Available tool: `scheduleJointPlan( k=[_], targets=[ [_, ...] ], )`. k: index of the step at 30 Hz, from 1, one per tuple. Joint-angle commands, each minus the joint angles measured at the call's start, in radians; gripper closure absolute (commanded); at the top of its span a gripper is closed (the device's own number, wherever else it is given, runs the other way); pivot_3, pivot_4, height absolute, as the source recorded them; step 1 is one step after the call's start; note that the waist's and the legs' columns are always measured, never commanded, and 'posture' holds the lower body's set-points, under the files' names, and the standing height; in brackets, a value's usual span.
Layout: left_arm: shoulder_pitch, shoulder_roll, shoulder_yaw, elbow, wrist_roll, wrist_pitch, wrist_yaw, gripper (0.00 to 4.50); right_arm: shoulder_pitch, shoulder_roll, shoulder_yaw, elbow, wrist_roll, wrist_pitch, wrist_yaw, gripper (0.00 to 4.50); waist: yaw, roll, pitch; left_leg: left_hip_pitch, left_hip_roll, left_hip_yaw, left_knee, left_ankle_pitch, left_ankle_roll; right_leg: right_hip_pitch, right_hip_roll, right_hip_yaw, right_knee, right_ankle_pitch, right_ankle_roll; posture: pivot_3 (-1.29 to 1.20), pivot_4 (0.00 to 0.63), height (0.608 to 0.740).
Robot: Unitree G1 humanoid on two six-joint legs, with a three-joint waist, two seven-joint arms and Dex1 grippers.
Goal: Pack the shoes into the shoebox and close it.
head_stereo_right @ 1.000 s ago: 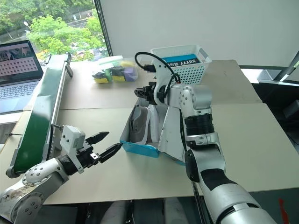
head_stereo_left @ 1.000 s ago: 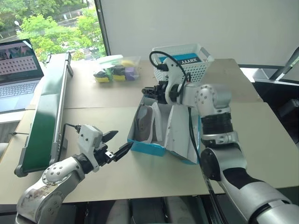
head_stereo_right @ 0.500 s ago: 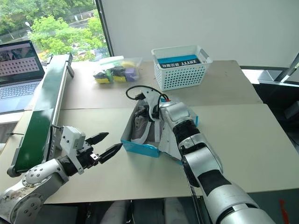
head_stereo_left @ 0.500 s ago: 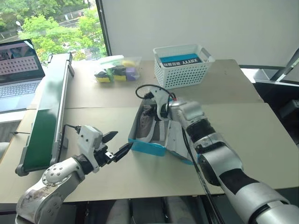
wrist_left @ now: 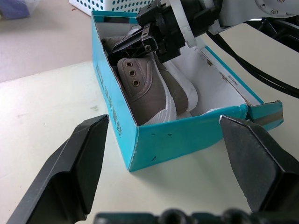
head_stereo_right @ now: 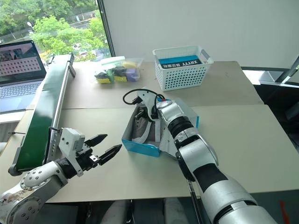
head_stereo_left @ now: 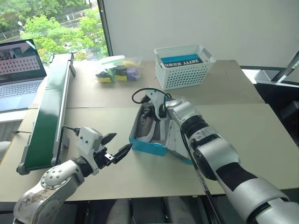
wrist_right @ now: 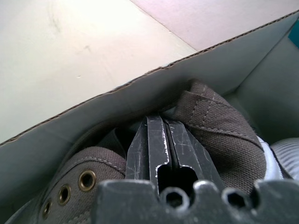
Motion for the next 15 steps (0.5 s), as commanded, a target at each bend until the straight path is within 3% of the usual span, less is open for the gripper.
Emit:
scheduleJointPlan(
  k=[1, 5, 9, 15],
  targets=[
    [-0.011, -0.004, 0.007, -0.029, -0.009, -0.008, 0.002, 0.47, 0.007, -0.077, 0.006, -0.335, 0.059, 0.097, 0.158, 4.47, 0.001, 0.0, 0.0, 0.0, 0.0, 0.0, 0.0, 0.0, 0.0, 0.0, 0.0, 0.0, 0.0, 0.0, 0.0, 0.0, 0.15, 0.738],
    [-0.012, -0.004, 0.004, -0.025, -0.007, -0.01, -0.003, 0.47, 0.04, -0.186, 0.003, -0.587, 0.126, 0.197, 0.291, 4.47, 0.004, 0.0, 0.0, 0.0, 0.0, 0.0, 0.0, 0.0, 0.0, 0.0, 0.0, 0.0, -0.001, 0.0, 0.0, 0.0, 0.15, 0.738],
    [-0.024, -0.001, -0.01, -0.016, -0.003, -0.015, -0.021, 0.47, 0.082, -0.351, -0.075, -0.846, 0.336, 0.388, 0.47, 4.47, 0.017, 0.0, 0.0, 0.0, 0.0, 0.0, 0.0, 0.0, -0.001, 0.0, 0.0, 0.0, -0.001, 0.0, 0.0, 0.0, 0.15, 0.738],
    [-0.021, 0.04, 0.021, 0.006, 0.002, -0.04, -0.103, 0.47, 0.343, -0.596, -0.186, -1.142, 0.611, 0.571, 0.614, 4.47, 0.024, -0.001, 0.0, 0.0, 0.0, 0.0, 0.0, -0.001, 0.0, 0.003, 0.0, -0.002, -0.003, -0.001, 0.0, 0.0, 0.15, 0.738]
  ],
)
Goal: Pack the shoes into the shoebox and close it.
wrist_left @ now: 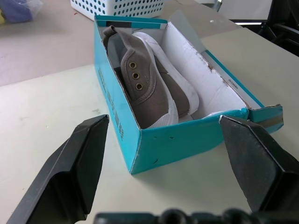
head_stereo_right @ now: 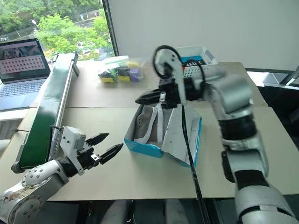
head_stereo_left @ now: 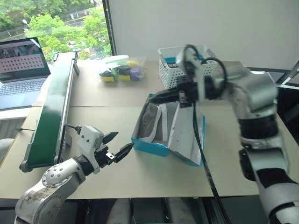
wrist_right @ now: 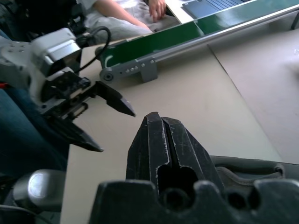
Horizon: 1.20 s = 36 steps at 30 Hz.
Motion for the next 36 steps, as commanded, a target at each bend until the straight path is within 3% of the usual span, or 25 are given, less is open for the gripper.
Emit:
scheduleJointPlan(
  k=[1, 3, 7, 10, 14, 20, 26, 32, 36],
  targets=[
    [0.0, 0.056, 0.034, 0.0, 0.0, -0.034, -0.085, 0.47, 0.172, -0.122, -0.074, -0.199, 0.164, 0.103, 0.066, 4.47, -0.001, 0.0, 0.0, 0.0, 0.0, 0.001, 0.001, 0.0, 0.0, -0.001, 0.0, 0.001, 0.001, 0.0, 0.0, 0.0, 0.15, 0.738],
    [0.005, 0.097, 0.043, 0.017, 0.006, -0.039, -0.14, 0.47, 0.302, -0.186, -0.078, -0.303, 0.207, 0.133, 0.048, 4.47, 0.002, 0.0, 0.0, 0.0, 0.0, 0.001, 0.001, 0.0, 0.001, 0.0, 0.0, 0.001, 0.001, -0.001, -0.001, 0.0, 0.15, 0.738],
    [0.005, 0.143, 0.048, 0.062, 0.02, -0.059, -0.211, 0.47, 0.48, -0.254, -0.007, -0.425, 0.146, 0.102, -0.068, 4.47, -0.01, 0.001, 0.0, 0.001, 0.002, 0.005, 0.001, 0.0, 0.001, -0.001, 0.001, 0.002, 0.002, -0.002, 0.001, 0.0, 0.15, 0.738],
    [-0.027, 0.164, 0.036, 0.099, 0.033, -0.069, -0.257, 0.47, 0.604, -0.244, 0.032, -0.449, 0.048, 0.101, -0.248, 4.47, -0.007, 0.001, 0.0, 0.003, 0.003, 0.007, 0.002, 0.0, 0.001, 0.0, 0.001, 0.003, 0.002, -0.005, 0.006, 0.0, 0.15, 0.738],
    [-0.066, 0.176, 0.027, 0.137, 0.043, -0.082, -0.308, 0.47, 0.705, -0.128, -0.068, -0.442, 0.027, 0.187, -0.466, 4.47, 0.0, 0.0, 0.0, 0.001, 0.002, 0.007, 0.004, 0.0, 0.001, -0.001, 0.001, 0.004, 0.002, -0.006, 0.007, 0.0, 0.15, 0.738],
    [-0.088, 0.22, 0.018, 0.278, 0.134, -0.221, -0.461, 0.47, 0.882, 0.013, -0.11, -0.447, -0.078, 0.191, -0.735, 4.47, 0.004, -0.001, -0.001, 0.001, 0.003, 0.007, 0.004, -0.001, 0.001, -0.001, 0.003, 0.006, 0.002, -0.004, 0.004, 0.0, 0.15, 0.738],
    [-0.175, 0.223, -0.032, 0.479, 0.253, -0.393, -0.578, 0.47, 1.038, 0.285, -0.254, -0.389, -0.186, 0.099, -1.016, 4.47, 0.003, -0.004, -0.003, 0.002, 0.004, 0.008, 0.004, -0.001, 0.001, 0.0, 0.003, 0.006, 0.002, -0.006, 0.007, 0.0, 0.15, 0.738],
    [-0.223, 0.2, -0.067, 0.518, 0.277, -0.412, -0.602, 0.47, 1.078, 0.486, -0.414, -0.305, -0.219, -0.037, -1.202, 4.47, -0.004, -0.006, -0.005, 0.007, 0.005, 0.01, 0.005, -0.001, 0.001, 0.003, 0.002, 0.007, 0.001, -0.005, 0.007, 0.0, 0.15, 0.738],
    [-0.239, 0.18, -0.085, 0.517, 0.287, -0.407, -0.594, 0.47, 1.035, 0.674, -0.592, -0.208, -0.117, -0.122, -1.298, 4.47, -0.002, -0.01, -0.008, 0.009, 0.006, 0.011, 0.005, 0.0, 0.001, 0.007, 0.0, 0.006, 0.001, -0.005, 0.008, 0.0, 0.15, 0.738]
  ],
)
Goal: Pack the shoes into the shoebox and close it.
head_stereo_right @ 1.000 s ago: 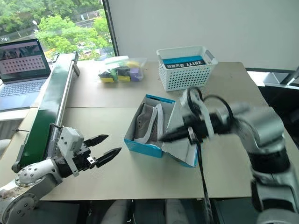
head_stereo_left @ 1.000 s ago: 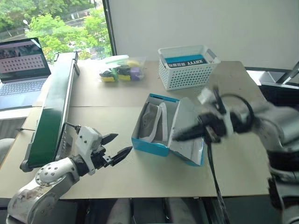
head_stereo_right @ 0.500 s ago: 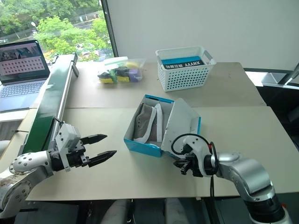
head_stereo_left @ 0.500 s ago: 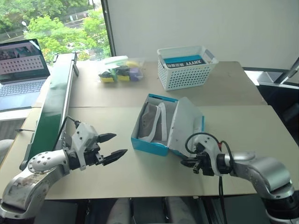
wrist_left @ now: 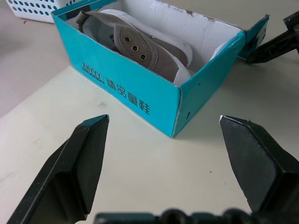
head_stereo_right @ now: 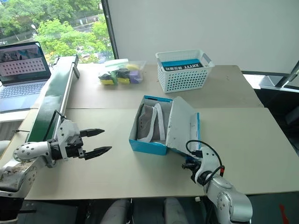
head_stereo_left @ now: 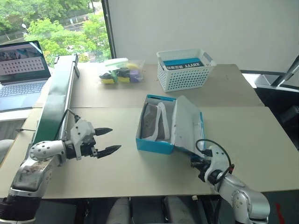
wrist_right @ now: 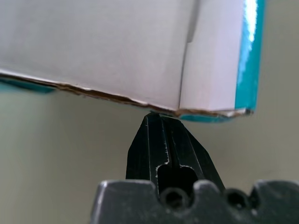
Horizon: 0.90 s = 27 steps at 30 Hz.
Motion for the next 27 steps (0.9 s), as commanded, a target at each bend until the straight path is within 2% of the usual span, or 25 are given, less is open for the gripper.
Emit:
scheduleJointPlan(
  k=[1, 3, 7, 13, 17, 21, 27],
  targets=[
    [-0.023, -0.013, -0.007, -0.02, 0.009, -0.013, 0.002, 0.47, -0.033, 0.095, -0.196, 0.127, 0.056, -0.076, -0.126, 4.47, 0.0, -0.002, -0.001, 0.0, 0.0, 0.0, 0.0, 0.0, 0.0, 0.001, -0.001, 0.0, -0.001, 0.0, 0.0, 0.0, 0.15, 0.738],
    [-0.022, -0.02, -0.011, -0.031, 0.012, -0.008, 0.01, 0.47, -0.087, 0.161, -0.277, 0.194, 0.167, -0.09, -0.138, 4.47, 0.0, -0.002, -0.002, 0.001, 0.0, 0.0, 0.0, 0.0, 0.0, 0.003, -0.002, 0.0, -0.001, 0.0, 0.0, 0.0, 0.15, 0.738],
    [-0.021, -0.028, -0.013, -0.042, 0.012, -0.003, 0.018, 0.47, -0.131, 0.198, -0.341, 0.293, 0.305, -0.12, -0.17, 4.47, 0.0, -0.002, -0.002, 0.005, 0.001, 0.0, -0.001, 0.0, 0.0, 0.01, -0.004, -0.002, -0.007, -0.003, -0.004, 0.0, 0.15, 0.738],
    [-0.005, -0.039, -0.016, -0.071, 0.008, 0.008, 0.038, 0.47, -0.185, 0.263, -0.473, 0.39, 0.704, -0.227, -0.184, 4.47, -0.004, -0.007, -0.005, 0.005, 0.001, 0.0, -0.002, -0.002, 0.003, 0.012, -0.005, -0.002, -0.012, -0.002, -0.004, 0.0, 0.15, 0.738],
    [-0.003, -0.044, -0.014, -0.078, 0.006, 0.015, 0.048, 0.47, -0.191, 0.248, -0.417, 0.312, 0.894, -0.248, -0.143, 4.47, -0.016, -0.006, -0.004, 0.004, 0.001, 0.002, -0.002, -0.002, 0.003, 0.011, -0.006, 0.0, -0.012, -0.001, -0.004, 0.0, 0.15, 0.738],
    [0.001, -0.046, -0.015, -0.082, 0.007, 0.019, 0.056, 0.47, -0.204, 0.203, -0.305, 0.175, 1.029, -0.233, -0.061, 4.47, -0.028, 0.015, 0.005, 0.002, 0.001, 0.004, -0.003, -0.002, 0.003, 0.007, -0.005, 0.001, -0.011, 0.002, 0.001, 0.0, 0.15, 0.738],
    [0.01, -0.052, -0.009, -0.094, 0.011, 0.029, 0.076, 0.47, -0.251, 0.084, -0.184, 0.117, 1.132, -0.241, -0.044, 4.47, -0.031, 0.017, 0.005, -0.005, -0.001, 0.005, -0.012, -0.002, 0.004, -0.006, -0.001, 0.002, -0.006, 0.004, -0.004, 0.0, 0.15, 0.738]
  ],
)
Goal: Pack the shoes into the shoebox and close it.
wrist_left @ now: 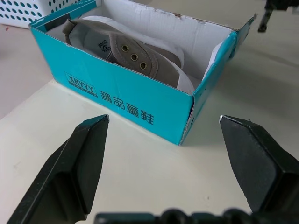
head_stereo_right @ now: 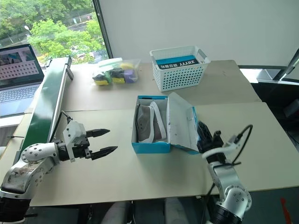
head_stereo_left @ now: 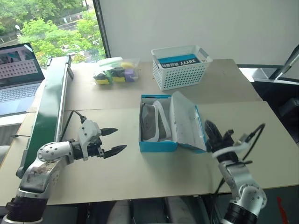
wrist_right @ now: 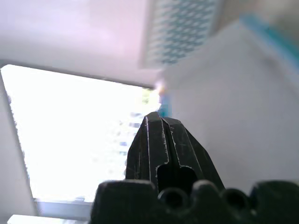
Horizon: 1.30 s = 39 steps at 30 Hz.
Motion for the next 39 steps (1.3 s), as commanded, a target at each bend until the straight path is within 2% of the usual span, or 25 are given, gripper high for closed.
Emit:
scheduleJointPlan(
  k=[1, 5, 9, 10, 11, 13, 15, 19, 24, 30, 35, 39],
  targets=[
    [0.01, -0.002, 0.018, -0.039, 0.003, 0.0, 0.017, 0.47, 0.007, -0.06, 0.056, -0.034, 0.085, 0.016, -0.002, 4.47, 0.002, 0.0, 0.0, -0.002, -0.001, 0.0, 0.0, 0.0, 0.0, -0.003, 0.0, 0.0, 0.002, -0.001, 0.0, 0.0, 0.15, 0.738],
    [0.027, 0.001, 0.022, -0.043, 0.004, 0.001, 0.024, 0.47, 0.114, -0.297, 0.157, -0.158, 0.233, 0.192, 0.061, 4.47, 0.019, 0.0, 0.0, -0.005, -0.003, 0.0, 0.002, 0.0, 0.0, -0.004, -0.005, 0.0, 0.005, -0.003, 0.003, 0.0, 0.15, 0.738],
    [0.035, 0.002, 0.017, -0.048, 0.004, 0.0, 0.026, 0.47, 0.255, -0.556, 0.21, -0.264, 0.226, 0.316, 0.234, 4.47, 0.025, -0.002, 0.0, -0.005, -0.003, 0.0, 0.005, 0.0, 0.001, -0.001, -0.005, 0.0, 0.004, -0.003, 0.004, 0.0, 0.15, 0.738],
    [0.035, 0.002, 0.016, -0.05, 0.003, 0.002, 0.027, 0.47, 0.281, -0.618, 0.228, -0.277, 0.166, 0.335, 0.279, 4.47, 0.026, -0.002, 0.0, -0.004, -0.003, 0.0, 0.006, 0.0, 0.001, -0.001, -0.004, 0.0, 0.004, -0.004, 0.004, 0.0, 0.15, 0.738],
    [0.036, 0.002, 0.015, -0.052, 0.003, 0.004, 0.027, 0.47, 0.303, -0.69, 0.266, -0.299, 0.067, 0.341, 0.33, 4.47, 0.026, -0.002, 0.0, -0.004, -0.002, 0.0, 0.006, 0.0, 0.001, 0.0, -0.004, -0.001, 0.004, -0.008, 0.01, 0.0, 0.15, 0.738],
    [0.038, 0.004, 0.013, -0.055, 0.002, 0.009, 0.027, 0.47, 0.309, -0.824, 0.399, -0.356, -0.178, 0.296, 0.417, 4.47, 0.025, -0.002, 0.0, -0.004, -0.002, 0.001, 0.008, 0.0, 0.001, 0.001, -0.003, 0.0, 0.004, -0.009, 0.011, 0.0, 0.15, 0.738],
    [0.041, 0.006, 0.012, -0.062, 0.0, 0.014, 0.027, 0.47, 0.282, -0.87, 0.516, -0.362, -0.344, 0.243, 0.424, 4.47, 0.023, -0.004, -0.001, -0.004, -0.002, 0.003, 0.01, 0.0, 0.001, 0.0, -0.003, 0.0, 0.004, -0.008, 0.01, 0.0, 0.15, 0.738],
    [0.044, 0.009, 0.017, -0.076, -0.004, 0.028, 0.03, 0.47, 0.2, -0.81, 0.652, -0.284, -0.587, 0.156, 0.341, 4.47, 0.027, -0.005, -0.001, -0.003, -0.001, 0.002, 0.011, 0.0, 0.001, -0.001, -0.001, 0.0, 0.005, -0.008, 0.01, 0.0, 0.15, 0.738],
    [0.044, 0.018, 0.026, -0.078, -0.002, 0.039, 0.028, 0.47, 0.168, -0.593, 0.66, -0.138, -0.86, 0.012, 0.081, 4.47, 0.031, -0.007, -0.001, -0.005, -0.003, 0.002, 0.012, -0.001, 0.001, -0.002, -0.002, 0.0, 0.005, -0.008, 0.01, 0.0, 0.15, 0.738],
    [0.026, 0.018, 0.022, -0.068, -0.003, 0.045, 0.028, 0.47, 0.242, -0.478, 0.627, -0.069, -1.095, -0.078, -0.105, 4.47, 0.039, -0.008, -0.002, -0.006, -0.003, 0.001, 0.011, -0.001, 0.001, -0.002, -0.004, 0.0, 0.006, -0.004, 0.004, 0.0, 0.15, 0.738],
    [0.004, 0.013, 0.006, -0.055, 0.002, 0.043, 0.024, 0.47, 0.259, -0.362, 0.527, 0.019, -1.148, -0.105, -0.206, 4.47, 0.046, -0.009, -0.003, -0.003, -0.003, 0.002, 0.013, -0.001, 0.001, 0.001, -0.003, 0.0, 0.006, -0.006, 0.008, 0.0, 0.15, 0.738],
    [-0.01, 0.011, 0.0, -0.042, 0.005, 0.041, 0.02, 0.47, 0.23, -0.168, 0.331, 0.118, -0.978, -0.104, -0.226, 4.47, 0.048, -0.014, -0.006, 0.003, -0.001, 0.002, 0.013, -0.001, 0.001, 0.007, -0.002, 0.0, 0.005, -0.007, 0.01, 0.0, 0.15, 0.738]
  ],
)
